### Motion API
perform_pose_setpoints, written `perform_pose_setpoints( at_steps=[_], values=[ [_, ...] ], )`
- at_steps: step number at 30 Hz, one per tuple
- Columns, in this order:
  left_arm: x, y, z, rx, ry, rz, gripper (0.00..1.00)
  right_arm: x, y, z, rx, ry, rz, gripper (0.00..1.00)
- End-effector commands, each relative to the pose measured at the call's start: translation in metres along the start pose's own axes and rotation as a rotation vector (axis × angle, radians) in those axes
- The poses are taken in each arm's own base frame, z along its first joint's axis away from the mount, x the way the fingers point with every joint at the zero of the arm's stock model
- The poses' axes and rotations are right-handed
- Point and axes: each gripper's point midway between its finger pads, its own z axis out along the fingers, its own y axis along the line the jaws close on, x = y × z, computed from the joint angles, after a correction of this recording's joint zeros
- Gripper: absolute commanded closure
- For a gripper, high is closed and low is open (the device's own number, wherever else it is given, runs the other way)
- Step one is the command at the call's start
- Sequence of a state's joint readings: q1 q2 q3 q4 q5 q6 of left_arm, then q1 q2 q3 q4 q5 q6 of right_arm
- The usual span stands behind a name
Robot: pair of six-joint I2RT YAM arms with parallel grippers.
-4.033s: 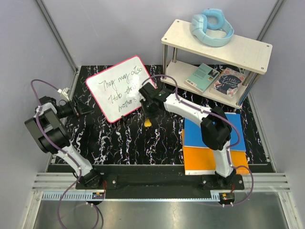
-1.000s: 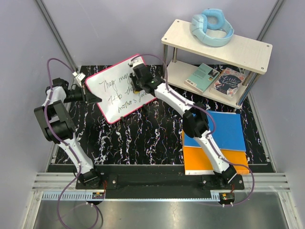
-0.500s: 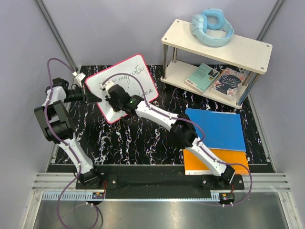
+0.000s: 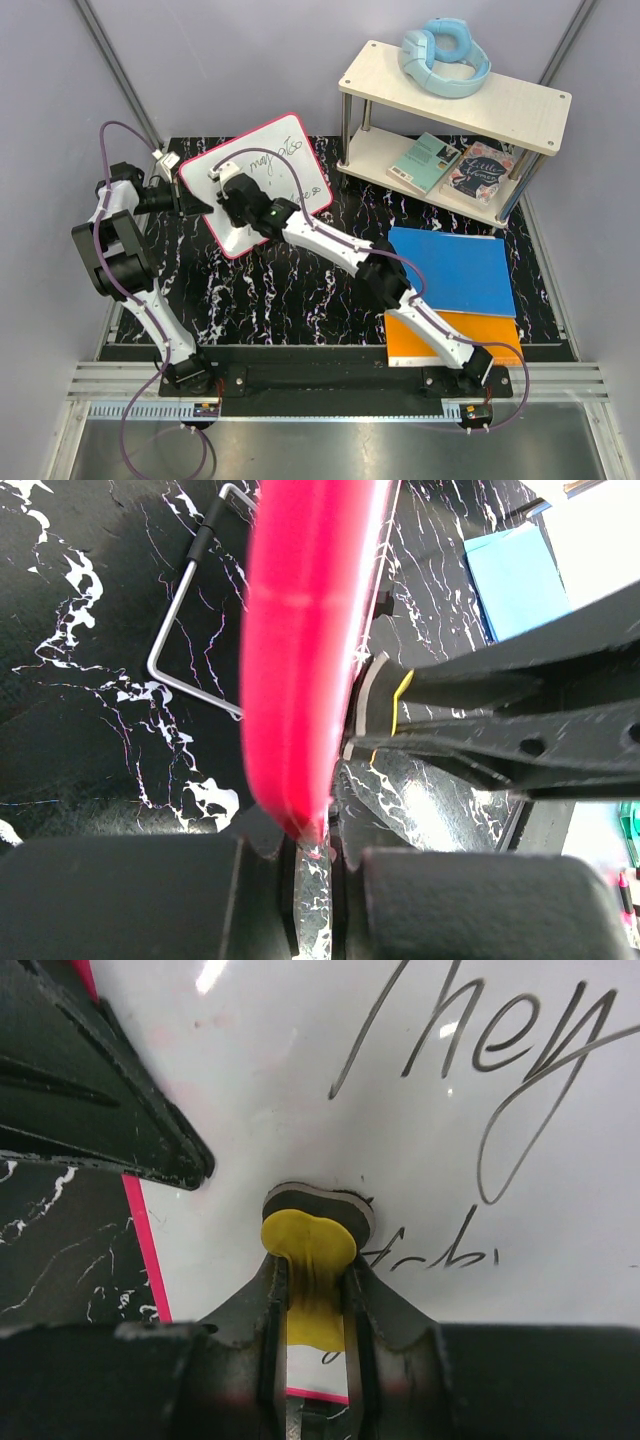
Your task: Erase the whiteboard
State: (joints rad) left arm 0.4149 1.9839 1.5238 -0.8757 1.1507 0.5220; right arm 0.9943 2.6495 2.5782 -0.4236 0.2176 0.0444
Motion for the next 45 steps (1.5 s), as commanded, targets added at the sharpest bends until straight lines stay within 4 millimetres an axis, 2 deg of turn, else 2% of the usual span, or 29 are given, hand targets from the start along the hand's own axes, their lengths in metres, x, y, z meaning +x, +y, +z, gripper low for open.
perform_pose_setpoints(
  at_steps=[1,6,7,8,9,10,12,13,15,16,23,24,27,30,31,32,35,36,37,38,39,40,41,42,43,44,45],
  values=[
    [0.020,0.056,-0.014,-0.295,0.199,0.219,1.00,-0.068,-0.036,0.004,0.038,-0.227,0.109,1.00],
    [0.021,0.055,-0.013,-0.286,0.203,0.205,1.00,-0.065,-0.069,0.008,0.100,-0.221,0.126,1.00],
    [0.022,0.055,-0.013,-0.282,0.204,0.199,1.00,-0.056,-0.077,0.012,0.125,-0.203,0.123,1.00],
    [0.022,0.055,-0.012,-0.280,0.205,0.200,1.00,-0.055,-0.085,0.011,0.148,-0.200,0.126,1.00],
    [0.022,0.055,-0.013,-0.281,0.205,0.202,1.00,-0.052,-0.100,0.011,0.171,-0.192,0.137,1.00],
    [0.023,0.055,-0.013,-0.283,0.210,0.199,1.00,-0.039,-0.109,0.015,0.193,-0.162,0.141,1.00],
    [0.023,0.055,-0.014,-0.286,0.211,0.202,1.00,-0.039,-0.128,0.009,0.237,-0.156,0.167,1.00],
    [0.023,0.055,-0.014,-0.287,0.212,0.205,1.00,-0.024,-0.147,0.010,0.275,-0.125,0.178,1.00],
    [0.023,0.054,-0.015,-0.289,0.215,0.204,1.00,-0.028,-0.168,0.000,0.320,-0.127,0.195,1.00],
    [0.024,0.055,-0.015,-0.291,0.215,0.202,1.00,-0.024,-0.187,-0.006,0.356,-0.125,0.204,1.00],
    [0.025,0.053,-0.015,-0.285,0.219,0.195,1.00,-0.012,-0.255,-0.025,0.477,-0.145,0.231,1.00],
    [0.026,0.053,-0.014,-0.283,0.221,0.195,1.00,-0.010,-0.258,-0.024,0.477,-0.143,0.236,1.00],
    [0.028,0.053,-0.014,-0.283,0.228,0.200,1.00,-0.012,-0.254,-0.020,0.435,-0.142,0.217,1.00],
    [0.030,0.053,-0.015,-0.285,0.234,0.200,1.00,-0.016,-0.224,-0.013,0.320,-0.140,0.201,1.00],
    [0.029,0.052,-0.015,-0.283,0.233,0.203,1.00,-0.016,-0.217,-0.013,0.312,-0.139,0.191,1.00],
    [0.030,0.052,-0.016,-0.287,0.235,0.199,1.00,-0.019,-0.200,-0.012,0.288,-0.141,0.169,1.00],
    [0.028,0.051,-0.017,-0.288,0.232,0.206,1.00,-0.034,-0.176,-0.012,0.255,-0.177,0.139,1.00],
    [0.028,0.051,-0.017,-0.289,0.232,0.208,1.00,-0.034,-0.161,-0.008,0.237,-0.177,0.128,1.00],
    [0.028,0.050,-0.017,-0.289,0.232,0.210,1.00,-0.037,-0.155,-0.007,0.229,-0.182,0.123,1.00],
    [0.028,0.050,-0.017,-0.288,0.232,0.213,1.00,-0.052,-0.149,-0.009,0.215,-0.211,0.127,1.00],
    [0.027,0.049,-0.018,-0.288,0.232,0.218,1.00,-0.045,-0.137,-0.002,0.185,-0.191,0.119,1.00],
    [0.027,0.048,-0.018,-0.288,0.233,0.217,1.00,-0.046,-0.132,0.001,0.169,-0.189,0.126,1.00],
    [0.028,0.047,-0.017,-0.288,0.236,0.220,1.00,-0.068,-0.127,-0.003,0.151,-0.229,0.129,1.00],
    [0.029,0.047,-0.017,-0.288,0.241,0.224,1.00,-0.051,-0.113,0.007,0.122,-0.182,0.115,1.00],
    [0.030,0.046,-0.017,-0.289,0.242,0.226,1.00,-0.051,-0.104,0.009,0.104,-0.178,0.100,1.00],
    [0.030,0.046,-0.017,-0.291,0.248,0.232,1.00,-0.068,-0.095,0.005,0.084,-0.214,0.095,1.00],
    [0.031,0.045,-0.017,-0.294,0.250,0.231,1.00,-0.058,-0.085,0.011,0.066,-0.191,0.078,1.00]
  ],
)
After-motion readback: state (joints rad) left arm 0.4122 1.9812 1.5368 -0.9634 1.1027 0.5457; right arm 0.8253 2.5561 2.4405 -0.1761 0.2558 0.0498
